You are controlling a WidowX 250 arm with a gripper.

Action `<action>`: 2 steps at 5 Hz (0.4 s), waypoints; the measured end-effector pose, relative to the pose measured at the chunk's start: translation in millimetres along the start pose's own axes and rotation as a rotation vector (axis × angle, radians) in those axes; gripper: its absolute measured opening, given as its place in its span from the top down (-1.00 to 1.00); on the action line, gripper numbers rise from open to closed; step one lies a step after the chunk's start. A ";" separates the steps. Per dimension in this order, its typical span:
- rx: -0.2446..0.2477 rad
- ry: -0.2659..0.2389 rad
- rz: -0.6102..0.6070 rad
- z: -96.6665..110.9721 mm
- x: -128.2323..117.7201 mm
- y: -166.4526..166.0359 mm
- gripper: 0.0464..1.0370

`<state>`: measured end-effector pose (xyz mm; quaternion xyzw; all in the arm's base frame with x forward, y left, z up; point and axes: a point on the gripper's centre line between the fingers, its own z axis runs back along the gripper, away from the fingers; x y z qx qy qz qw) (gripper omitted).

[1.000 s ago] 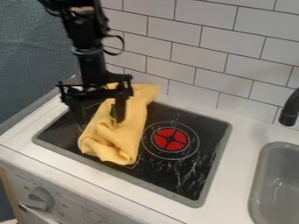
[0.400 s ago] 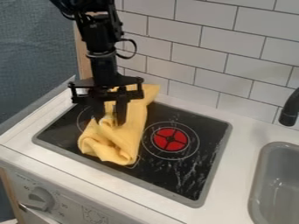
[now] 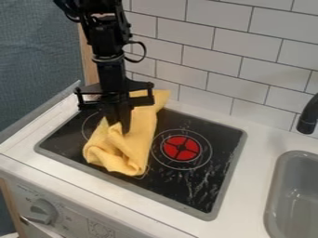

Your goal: Unfold the cloth from left to right

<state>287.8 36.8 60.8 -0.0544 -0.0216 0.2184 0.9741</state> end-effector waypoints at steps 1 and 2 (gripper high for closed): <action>-0.018 0.024 -0.008 1.8 -6.1 -9.5 1.00; -0.054 0.017 -0.067 16.5 -13.1 -41.2 1.00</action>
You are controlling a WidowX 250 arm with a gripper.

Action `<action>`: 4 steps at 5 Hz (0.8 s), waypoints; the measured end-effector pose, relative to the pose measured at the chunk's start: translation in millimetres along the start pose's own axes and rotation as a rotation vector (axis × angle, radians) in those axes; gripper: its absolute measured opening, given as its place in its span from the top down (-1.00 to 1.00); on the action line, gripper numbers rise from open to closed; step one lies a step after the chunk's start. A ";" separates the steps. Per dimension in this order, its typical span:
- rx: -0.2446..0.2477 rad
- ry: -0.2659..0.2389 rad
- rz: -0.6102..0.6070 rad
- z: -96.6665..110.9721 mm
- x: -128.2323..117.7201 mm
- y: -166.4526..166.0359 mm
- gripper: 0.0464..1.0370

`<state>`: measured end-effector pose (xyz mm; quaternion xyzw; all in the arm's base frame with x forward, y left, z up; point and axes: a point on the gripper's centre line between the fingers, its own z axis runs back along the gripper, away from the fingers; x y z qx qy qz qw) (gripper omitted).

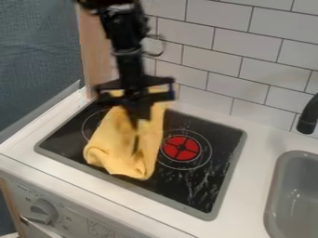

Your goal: Unfold the cloth from left to right

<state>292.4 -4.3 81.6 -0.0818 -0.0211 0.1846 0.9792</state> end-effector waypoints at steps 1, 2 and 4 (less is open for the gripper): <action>-0.021 -0.027 -0.038 11.8 -3.5 -28.2 1.00; -0.045 -0.032 -0.087 14.6 -11.6 -60.6 1.00; 0.016 -0.001 -0.169 -29.6 -14.2 -95.4 1.00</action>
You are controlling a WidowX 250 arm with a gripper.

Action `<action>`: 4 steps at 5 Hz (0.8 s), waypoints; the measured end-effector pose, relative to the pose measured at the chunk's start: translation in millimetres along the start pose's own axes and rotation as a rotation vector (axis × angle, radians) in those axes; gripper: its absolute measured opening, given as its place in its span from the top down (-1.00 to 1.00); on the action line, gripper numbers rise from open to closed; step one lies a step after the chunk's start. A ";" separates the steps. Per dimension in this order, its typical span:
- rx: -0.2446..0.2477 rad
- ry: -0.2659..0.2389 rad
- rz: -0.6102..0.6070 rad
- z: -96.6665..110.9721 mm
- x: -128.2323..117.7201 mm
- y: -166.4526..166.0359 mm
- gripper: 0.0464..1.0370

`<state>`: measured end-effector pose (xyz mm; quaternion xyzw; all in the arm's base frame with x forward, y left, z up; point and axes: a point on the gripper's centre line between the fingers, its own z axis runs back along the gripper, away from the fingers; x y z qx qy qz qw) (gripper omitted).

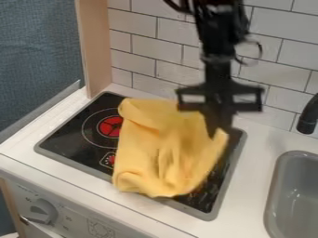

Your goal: Unfold the cloth from left to right

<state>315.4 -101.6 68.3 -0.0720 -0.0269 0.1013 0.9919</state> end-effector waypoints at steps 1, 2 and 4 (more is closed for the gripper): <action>0.056 0.051 -0.039 -33.4 -0.9 -8.6 1.00; 0.076 0.066 -0.065 -51.1 1.4 -13.9 1.00; 0.047 0.073 -0.076 -52.3 0.7 -17.9 0.64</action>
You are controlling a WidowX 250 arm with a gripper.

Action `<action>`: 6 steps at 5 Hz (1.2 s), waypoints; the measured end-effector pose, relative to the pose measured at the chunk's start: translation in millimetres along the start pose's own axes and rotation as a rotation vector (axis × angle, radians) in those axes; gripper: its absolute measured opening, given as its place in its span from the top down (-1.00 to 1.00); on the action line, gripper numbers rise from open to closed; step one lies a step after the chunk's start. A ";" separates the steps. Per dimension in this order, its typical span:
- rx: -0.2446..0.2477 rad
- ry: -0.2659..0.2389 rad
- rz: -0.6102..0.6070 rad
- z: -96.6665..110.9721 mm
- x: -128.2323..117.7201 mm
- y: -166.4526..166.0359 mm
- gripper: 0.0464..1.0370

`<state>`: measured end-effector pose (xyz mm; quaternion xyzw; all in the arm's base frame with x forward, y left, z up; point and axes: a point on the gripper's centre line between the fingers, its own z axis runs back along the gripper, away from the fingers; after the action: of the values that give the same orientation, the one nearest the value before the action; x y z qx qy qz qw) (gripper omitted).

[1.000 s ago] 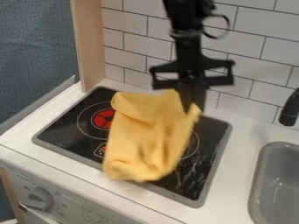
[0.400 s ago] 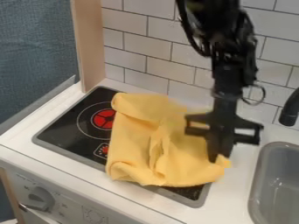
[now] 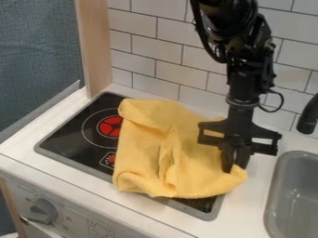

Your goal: Unfold the cloth from left to right

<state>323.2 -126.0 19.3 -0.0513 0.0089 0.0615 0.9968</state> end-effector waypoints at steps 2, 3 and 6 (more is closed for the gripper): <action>-0.027 -0.021 -0.008 3.2 -7.7 0.1 -0.40; -0.046 -0.027 -0.008 11.2 -13.6 -0.5 -0.90; -0.097 -0.131 -0.019 75.0 -25.9 -1.9 -0.92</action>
<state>298.5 -123.2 94.6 -0.0956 -0.0600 0.0557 0.9920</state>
